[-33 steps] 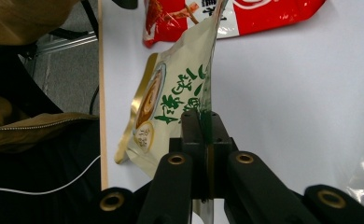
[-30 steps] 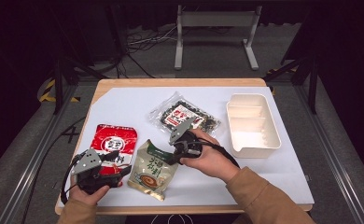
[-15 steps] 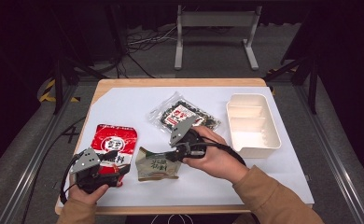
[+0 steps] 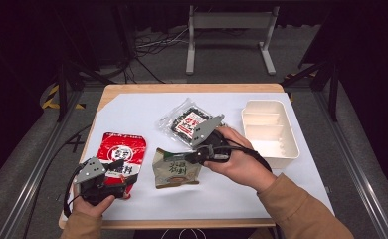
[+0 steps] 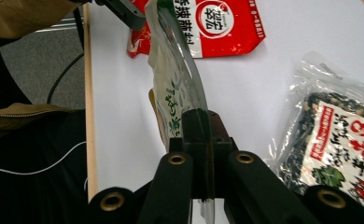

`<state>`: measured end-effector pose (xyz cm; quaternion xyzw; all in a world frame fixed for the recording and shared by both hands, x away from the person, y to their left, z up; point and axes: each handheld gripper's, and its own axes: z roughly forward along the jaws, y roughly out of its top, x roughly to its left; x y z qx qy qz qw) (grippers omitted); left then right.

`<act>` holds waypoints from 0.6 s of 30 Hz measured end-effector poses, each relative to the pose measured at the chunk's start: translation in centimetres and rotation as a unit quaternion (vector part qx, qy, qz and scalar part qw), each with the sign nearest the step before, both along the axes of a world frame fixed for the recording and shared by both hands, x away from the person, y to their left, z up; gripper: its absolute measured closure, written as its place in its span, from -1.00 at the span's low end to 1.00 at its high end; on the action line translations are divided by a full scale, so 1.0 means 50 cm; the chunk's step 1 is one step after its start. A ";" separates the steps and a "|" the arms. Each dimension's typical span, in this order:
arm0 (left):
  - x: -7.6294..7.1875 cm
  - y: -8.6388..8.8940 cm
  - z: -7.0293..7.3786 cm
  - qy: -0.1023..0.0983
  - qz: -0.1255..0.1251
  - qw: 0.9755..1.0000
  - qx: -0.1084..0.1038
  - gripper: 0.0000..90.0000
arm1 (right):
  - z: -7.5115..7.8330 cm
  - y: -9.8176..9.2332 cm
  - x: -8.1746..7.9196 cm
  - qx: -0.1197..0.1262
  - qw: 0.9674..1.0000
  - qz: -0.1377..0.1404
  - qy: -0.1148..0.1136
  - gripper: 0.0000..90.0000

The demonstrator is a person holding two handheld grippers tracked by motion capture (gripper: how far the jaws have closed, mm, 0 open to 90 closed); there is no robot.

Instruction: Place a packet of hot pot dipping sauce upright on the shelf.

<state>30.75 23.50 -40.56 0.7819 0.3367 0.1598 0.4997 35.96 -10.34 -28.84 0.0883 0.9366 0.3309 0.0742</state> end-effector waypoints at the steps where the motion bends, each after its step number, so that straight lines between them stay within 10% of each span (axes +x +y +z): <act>1: 0.000 0.000 0.000 -0.001 0.002 1.000 -0.001 -0.38 | 0.003 -0.004 0.001 -0.001 1.000 0.000 -0.003 0.99; 18: 0.001 0.003 -0.001 0.002 0.007 1.000 -0.004 -0.40 | 0.049 -0.073 0.018 0.003 0.999 -0.045 -0.028 0.99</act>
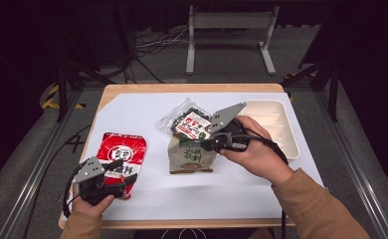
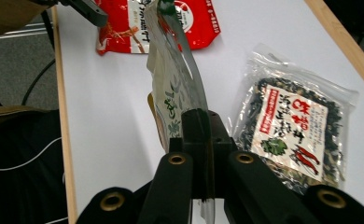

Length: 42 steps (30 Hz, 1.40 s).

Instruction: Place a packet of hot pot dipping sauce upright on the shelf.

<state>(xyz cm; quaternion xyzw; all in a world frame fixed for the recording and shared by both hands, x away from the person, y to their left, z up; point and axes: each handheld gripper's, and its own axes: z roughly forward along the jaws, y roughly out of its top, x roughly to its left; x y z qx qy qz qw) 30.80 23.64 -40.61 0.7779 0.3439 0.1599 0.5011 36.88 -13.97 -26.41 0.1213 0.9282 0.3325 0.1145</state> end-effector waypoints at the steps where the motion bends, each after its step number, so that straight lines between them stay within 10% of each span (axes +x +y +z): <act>1: 0.000 0.000 0.000 0.001 0.001 1.000 -0.001 -0.40 | 0.002 -0.004 0.001 0.000 1.000 -0.002 -0.002 0.99; 42: 0.008 0.014 -0.012 -0.009 0.051 0.999 0.005 -0.54 | 0.099 -0.158 0.118 0.019 0.991 -0.121 -0.056 0.99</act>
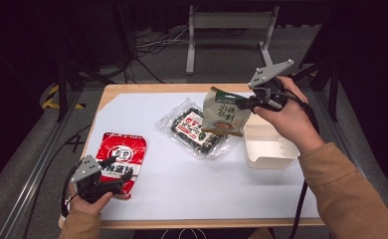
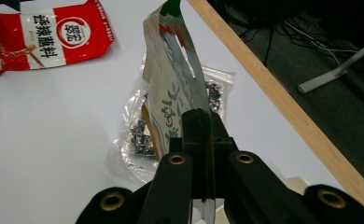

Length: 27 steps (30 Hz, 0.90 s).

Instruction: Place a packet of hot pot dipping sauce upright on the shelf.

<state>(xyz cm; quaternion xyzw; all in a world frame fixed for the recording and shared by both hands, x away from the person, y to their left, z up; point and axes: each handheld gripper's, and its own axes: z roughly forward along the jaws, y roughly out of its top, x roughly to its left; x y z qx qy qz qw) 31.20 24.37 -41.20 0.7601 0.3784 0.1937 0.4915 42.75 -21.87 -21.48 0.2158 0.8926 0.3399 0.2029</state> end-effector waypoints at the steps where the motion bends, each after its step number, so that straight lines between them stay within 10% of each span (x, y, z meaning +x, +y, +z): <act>1: 0.000 0.000 -0.001 -0.001 0.001 1.000 0.000 -0.54 | 0.000 0.000 0.000 0.000 1.000 0.000 0.000 0.99; 27: -0.015 0.012 -0.006 0.001 0.021 1.000 0.018 -0.51 | 0.010 -0.095 0.085 -0.001 0.998 -0.057 -0.035 0.99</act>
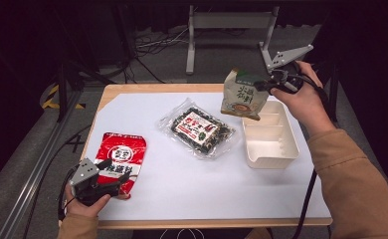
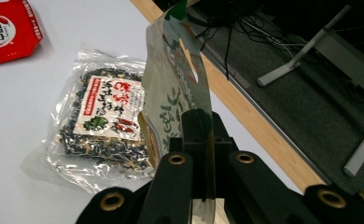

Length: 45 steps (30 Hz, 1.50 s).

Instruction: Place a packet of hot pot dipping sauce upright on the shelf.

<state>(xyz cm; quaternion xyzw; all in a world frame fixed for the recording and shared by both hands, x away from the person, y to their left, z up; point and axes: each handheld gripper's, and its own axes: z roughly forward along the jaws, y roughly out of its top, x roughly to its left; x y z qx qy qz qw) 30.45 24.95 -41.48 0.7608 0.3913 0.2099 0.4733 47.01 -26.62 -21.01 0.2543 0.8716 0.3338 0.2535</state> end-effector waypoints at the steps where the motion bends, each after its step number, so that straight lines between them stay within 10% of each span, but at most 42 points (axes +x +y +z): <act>1: -0.002 0.000 -0.001 0.001 0.002 1.000 -0.003 -0.52 | 0.000 -0.004 0.004 -0.002 1.000 -0.001 -0.003 0.99; 45: -0.042 0.020 -0.013 0.012 0.025 1.000 0.005 -0.54 | -0.037 -0.099 0.102 -0.079 0.996 -0.014 -0.043 0.99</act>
